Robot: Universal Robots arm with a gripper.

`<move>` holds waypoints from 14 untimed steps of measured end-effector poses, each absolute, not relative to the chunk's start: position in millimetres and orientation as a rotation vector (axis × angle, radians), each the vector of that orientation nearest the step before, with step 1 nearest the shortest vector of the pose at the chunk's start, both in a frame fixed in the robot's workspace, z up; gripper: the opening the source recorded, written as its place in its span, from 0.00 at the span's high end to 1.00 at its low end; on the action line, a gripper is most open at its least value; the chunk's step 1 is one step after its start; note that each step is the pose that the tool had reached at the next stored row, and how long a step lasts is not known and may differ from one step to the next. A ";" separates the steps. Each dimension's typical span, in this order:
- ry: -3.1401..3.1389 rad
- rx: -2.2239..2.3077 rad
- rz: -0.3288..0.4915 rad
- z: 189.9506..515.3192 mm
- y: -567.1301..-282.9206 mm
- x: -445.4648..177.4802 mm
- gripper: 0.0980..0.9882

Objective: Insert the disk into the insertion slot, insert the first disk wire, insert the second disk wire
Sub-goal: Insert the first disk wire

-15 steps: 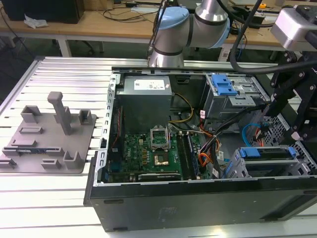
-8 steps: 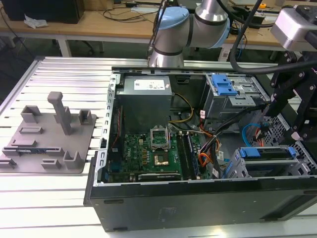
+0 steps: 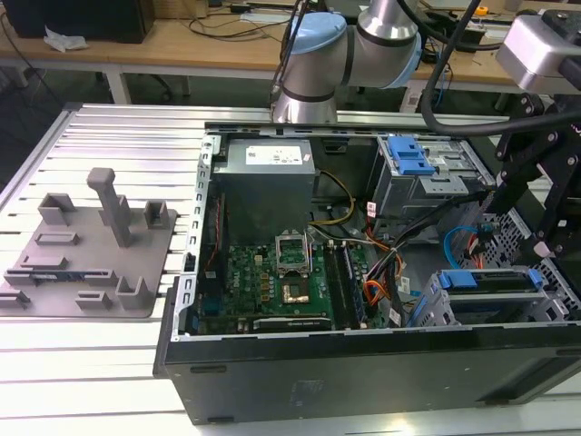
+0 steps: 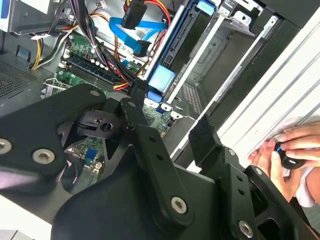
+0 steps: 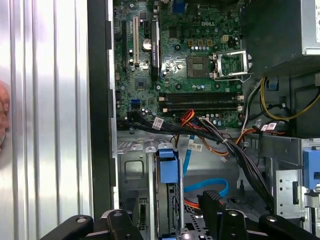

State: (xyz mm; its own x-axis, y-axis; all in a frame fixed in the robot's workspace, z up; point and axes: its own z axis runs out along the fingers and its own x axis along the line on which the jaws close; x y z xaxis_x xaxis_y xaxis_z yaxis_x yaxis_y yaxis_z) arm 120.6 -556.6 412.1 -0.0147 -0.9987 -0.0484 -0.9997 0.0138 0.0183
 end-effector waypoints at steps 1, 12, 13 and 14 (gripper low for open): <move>2.227 -2.195 0.061 412.3 -555.3 120.7 0.41; 2.280 -2.245 -0.073 412.4 -486.4 122.6 0.41; 2.286 -2.251 -0.089 411.9 -480.7 123.3 0.41; 2.295 -2.259 -0.110 412.0 -478.7 123.3 0.41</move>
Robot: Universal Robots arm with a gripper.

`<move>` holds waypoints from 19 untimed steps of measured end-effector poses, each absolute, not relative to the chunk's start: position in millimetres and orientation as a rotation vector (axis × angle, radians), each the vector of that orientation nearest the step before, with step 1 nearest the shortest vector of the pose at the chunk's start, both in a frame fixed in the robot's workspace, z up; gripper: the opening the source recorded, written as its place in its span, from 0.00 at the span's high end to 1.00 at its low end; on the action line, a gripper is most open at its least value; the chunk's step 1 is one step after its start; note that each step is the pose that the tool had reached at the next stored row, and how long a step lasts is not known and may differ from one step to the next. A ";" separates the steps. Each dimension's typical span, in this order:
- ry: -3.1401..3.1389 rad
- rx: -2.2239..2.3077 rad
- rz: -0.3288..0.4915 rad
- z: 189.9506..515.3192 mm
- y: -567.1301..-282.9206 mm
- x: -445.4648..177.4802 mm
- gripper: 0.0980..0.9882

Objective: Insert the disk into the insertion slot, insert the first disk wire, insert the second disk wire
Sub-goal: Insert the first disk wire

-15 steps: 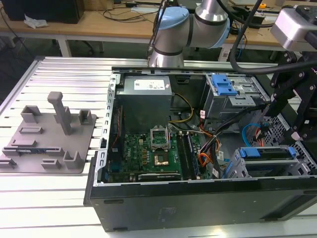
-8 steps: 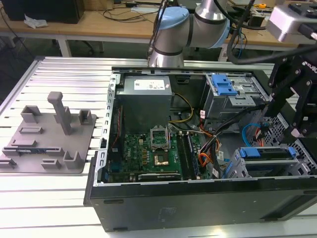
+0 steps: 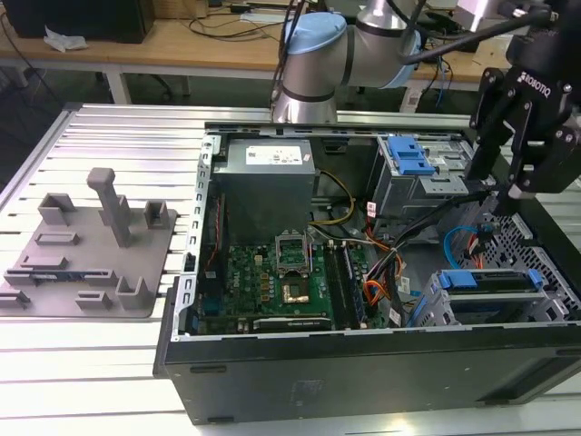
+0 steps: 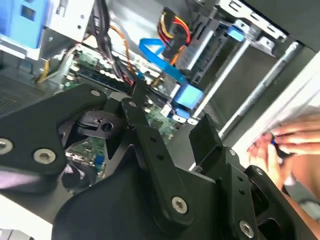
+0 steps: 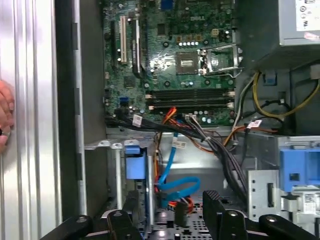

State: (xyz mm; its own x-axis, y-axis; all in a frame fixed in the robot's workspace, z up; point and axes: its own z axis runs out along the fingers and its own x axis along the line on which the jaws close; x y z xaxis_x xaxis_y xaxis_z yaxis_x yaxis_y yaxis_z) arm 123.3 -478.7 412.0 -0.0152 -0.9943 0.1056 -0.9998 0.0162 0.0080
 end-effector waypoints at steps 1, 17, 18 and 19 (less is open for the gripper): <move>-2.168 2.133 0.130 412.1 -477.4 123.4 0.41; -2.184 2.054 0.389 403.0 -451.5 126.7 0.41; -2.180 2.052 0.390 402.4 -448.4 127.7 0.41; -2.174 2.047 0.395 401.9 -445.9 129.3 0.41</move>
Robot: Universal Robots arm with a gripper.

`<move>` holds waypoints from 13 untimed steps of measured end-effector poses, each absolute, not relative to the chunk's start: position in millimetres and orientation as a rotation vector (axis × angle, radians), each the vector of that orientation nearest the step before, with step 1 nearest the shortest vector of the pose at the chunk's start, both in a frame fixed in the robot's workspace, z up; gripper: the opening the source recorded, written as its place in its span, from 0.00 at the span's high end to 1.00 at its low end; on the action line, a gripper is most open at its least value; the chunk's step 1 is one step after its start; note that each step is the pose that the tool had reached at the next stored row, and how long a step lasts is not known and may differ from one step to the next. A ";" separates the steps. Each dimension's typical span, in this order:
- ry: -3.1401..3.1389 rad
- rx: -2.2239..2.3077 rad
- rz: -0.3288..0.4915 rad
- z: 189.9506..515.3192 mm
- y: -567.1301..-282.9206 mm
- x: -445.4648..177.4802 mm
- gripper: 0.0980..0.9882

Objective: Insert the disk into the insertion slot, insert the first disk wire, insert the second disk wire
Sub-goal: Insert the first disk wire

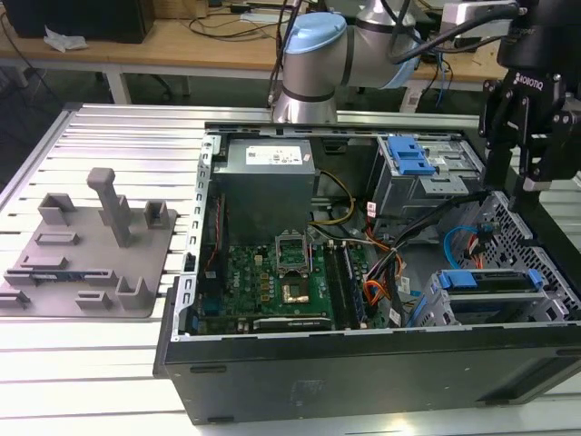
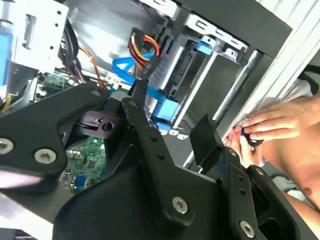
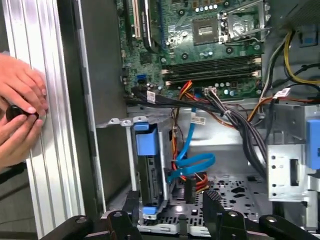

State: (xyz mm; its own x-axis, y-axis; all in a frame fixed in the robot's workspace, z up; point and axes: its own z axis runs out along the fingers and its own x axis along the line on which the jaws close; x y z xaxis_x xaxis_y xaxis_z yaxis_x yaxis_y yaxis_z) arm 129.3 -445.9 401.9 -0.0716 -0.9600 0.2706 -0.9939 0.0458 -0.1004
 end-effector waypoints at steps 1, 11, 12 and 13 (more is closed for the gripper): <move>-2.163 2.039 0.404 401.5 -444.2 131.0 0.41; -2.139 1.946 0.468 386.8 -439.4 141.8 0.41; -2.146 1.936 0.467 385.1 -439.4 141.8 0.41; -2.153 1.926 0.465 383.1 -439.4 141.8 0.41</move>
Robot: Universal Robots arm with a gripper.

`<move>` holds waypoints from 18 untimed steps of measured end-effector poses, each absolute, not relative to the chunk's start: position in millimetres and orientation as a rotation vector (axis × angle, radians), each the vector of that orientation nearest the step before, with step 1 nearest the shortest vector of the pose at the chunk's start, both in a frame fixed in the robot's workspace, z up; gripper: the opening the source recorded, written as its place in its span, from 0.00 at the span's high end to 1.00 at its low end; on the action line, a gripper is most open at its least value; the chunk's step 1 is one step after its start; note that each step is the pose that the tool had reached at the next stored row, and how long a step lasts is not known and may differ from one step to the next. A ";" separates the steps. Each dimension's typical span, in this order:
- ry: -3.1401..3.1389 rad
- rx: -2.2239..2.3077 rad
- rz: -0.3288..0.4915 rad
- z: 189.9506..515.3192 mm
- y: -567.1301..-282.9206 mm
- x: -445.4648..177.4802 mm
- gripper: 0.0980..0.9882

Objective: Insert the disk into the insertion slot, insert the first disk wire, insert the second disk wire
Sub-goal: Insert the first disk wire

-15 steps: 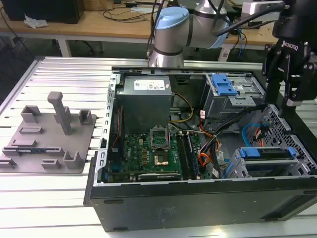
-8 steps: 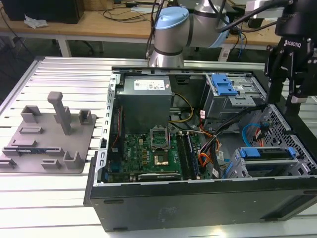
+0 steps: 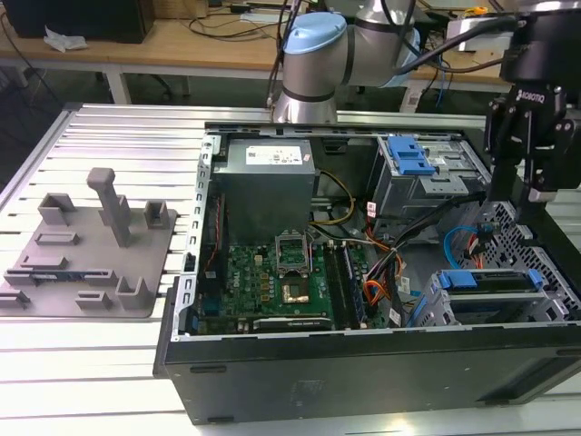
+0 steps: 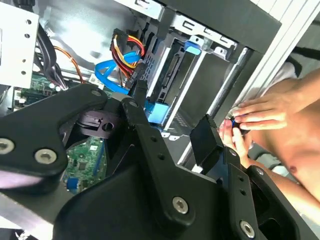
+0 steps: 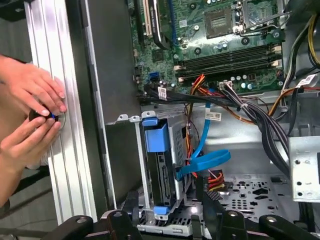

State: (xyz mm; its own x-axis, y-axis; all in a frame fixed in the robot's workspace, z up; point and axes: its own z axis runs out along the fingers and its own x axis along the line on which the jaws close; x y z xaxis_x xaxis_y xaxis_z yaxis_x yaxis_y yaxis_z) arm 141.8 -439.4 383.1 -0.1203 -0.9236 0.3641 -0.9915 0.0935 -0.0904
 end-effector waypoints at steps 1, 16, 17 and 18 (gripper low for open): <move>-2.156 1.922 0.464 380.0 -438.6 141.7 0.41; -2.068 1.956 0.557 360.3 -415.7 141.9 0.41; -2.067 1.958 0.560 359.1 -415.6 141.4 0.41; -2.067 1.958 0.562 357.8 -415.6 140.3 0.41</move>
